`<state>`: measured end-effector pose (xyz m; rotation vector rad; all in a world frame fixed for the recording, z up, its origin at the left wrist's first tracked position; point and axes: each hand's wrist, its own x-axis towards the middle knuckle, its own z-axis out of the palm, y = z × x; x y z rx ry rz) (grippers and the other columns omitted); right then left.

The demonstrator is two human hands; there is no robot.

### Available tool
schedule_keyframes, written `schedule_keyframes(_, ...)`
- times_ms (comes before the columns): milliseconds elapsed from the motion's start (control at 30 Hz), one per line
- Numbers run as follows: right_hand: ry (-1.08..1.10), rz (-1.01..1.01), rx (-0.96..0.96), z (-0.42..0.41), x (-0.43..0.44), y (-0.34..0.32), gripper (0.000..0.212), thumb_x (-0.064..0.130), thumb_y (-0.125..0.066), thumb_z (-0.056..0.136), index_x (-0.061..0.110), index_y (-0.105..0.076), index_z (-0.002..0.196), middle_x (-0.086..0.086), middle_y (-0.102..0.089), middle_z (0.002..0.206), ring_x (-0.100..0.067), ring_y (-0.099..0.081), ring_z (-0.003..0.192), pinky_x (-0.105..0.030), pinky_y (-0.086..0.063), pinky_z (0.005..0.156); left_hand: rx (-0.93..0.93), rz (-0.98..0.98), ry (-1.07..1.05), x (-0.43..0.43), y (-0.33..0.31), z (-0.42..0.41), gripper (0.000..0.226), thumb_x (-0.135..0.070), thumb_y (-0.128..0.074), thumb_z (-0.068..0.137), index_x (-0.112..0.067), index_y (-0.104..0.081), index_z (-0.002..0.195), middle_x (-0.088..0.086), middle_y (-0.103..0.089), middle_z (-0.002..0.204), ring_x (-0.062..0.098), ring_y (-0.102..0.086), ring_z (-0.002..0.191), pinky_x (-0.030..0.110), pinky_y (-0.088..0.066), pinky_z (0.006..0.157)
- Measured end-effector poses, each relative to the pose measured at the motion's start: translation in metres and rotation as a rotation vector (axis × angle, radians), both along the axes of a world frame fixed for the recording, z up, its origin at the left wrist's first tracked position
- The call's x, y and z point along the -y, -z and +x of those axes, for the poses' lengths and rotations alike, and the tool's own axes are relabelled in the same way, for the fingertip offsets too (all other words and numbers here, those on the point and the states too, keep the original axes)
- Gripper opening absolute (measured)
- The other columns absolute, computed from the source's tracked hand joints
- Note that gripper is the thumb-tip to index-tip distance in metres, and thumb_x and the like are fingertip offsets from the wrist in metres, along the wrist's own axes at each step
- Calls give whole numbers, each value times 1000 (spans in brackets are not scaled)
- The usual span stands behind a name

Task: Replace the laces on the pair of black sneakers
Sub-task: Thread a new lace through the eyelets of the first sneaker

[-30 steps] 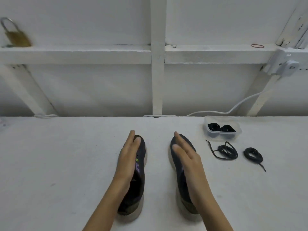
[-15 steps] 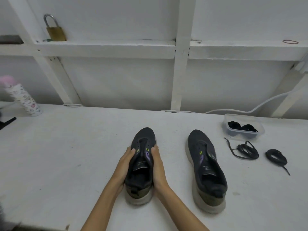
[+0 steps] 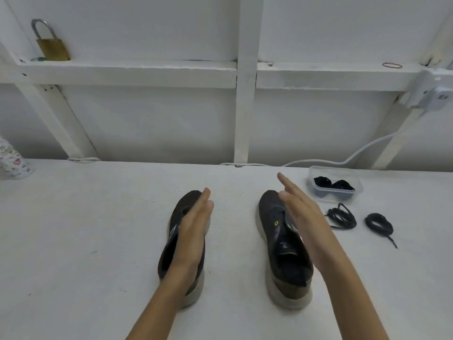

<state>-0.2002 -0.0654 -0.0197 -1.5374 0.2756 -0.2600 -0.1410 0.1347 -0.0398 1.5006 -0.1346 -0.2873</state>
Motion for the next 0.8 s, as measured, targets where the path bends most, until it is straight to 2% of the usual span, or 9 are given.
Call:
schedule_keyframes(67,104,-35,-50,-2,29,16,43,36,-55,96,45,-50,138,22,-36,152,3,-29,141,-27,-23,113,-92,14,151,29,10,-8,56,-49,-55,93,-39,-33,143,-19,-31,153,-4,-29,138,23,-19,117)
schedule_keyframes(167,92,-49,-199,1,41,55,52,43,-59,94,39,-45,144,15,-32,156,-3,-28,142,-28,-21,114,-180,125,309,66,32,-17,63,-46,-43,100,-32,-15,154,-16,-17,159,4,-17,145,22,-16,113)
schedule_keyframes(200,54,-21,-223,3,40,66,56,45,-60,92,37,-44,145,15,-32,156,-3,-30,141,-29,-21,117,-208,120,339,76,35,-21,61,-46,-40,101,-32,-13,154,-20,-16,157,3,-16,145,19,-18,112)
schedule_keyframes(267,32,38,-238,3,35,80,59,43,-61,92,35,-42,147,15,-26,157,-4,-27,144,-33,-23,120,-217,88,375,93,44,-29,46,-42,-37,103,-38,-21,146,-28,-25,149,-4,-26,137,6,-28,103)
schedule_keyframes(333,61,70,-251,4,32,84,57,36,-60,94,35,-40,148,13,-19,160,-4,-22,146,-32,-24,119,-212,84,371,104,55,-35,50,-44,-37,102,-35,-23,149,-18,-32,153,-2,-33,137,13,-34,107)
schedule_keyframes(400,66,77,-262,3,32,87,57,33,-59,94,35,-39,148,11,-14,162,-4,-21,146,-30,-25,117,-235,107,345,109,63,-39,62,-48,-38,101,-30,-12,155,-12,-24,158,3,-28,142,26,-28,117)
schedule_keyframes(467,66,91,-258,2,32,88,58,31,-59,94,35,-39,148,11,-12,163,-5,-22,146,-26,-27,112,-253,97,351,109,64,-40,66,-49,-39,101,-30,-9,156,-12,-20,160,3,-25,144,31,-25,119)
schedule_keyframes(600,79,108,-258,0,30,90,57,30,-58,94,34,-40,148,12,-13,163,-3,-22,145,-22,-28,106,-264,99,350,107,61,-43,64,-48,-37,101,-31,-8,155,-15,-19,158,2,-24,143,26,-24,118)
schedule_keyframes(800,74,84,-262,0,33,92,53,30,-55,97,35,-39,148,12,-13,162,-1,-17,147,-24,-23,114,-243,112,373,105,62,-41,59,-46,-37,102,-35,-11,153,-21,-22,154,-3,-27,139,16,-27,109)
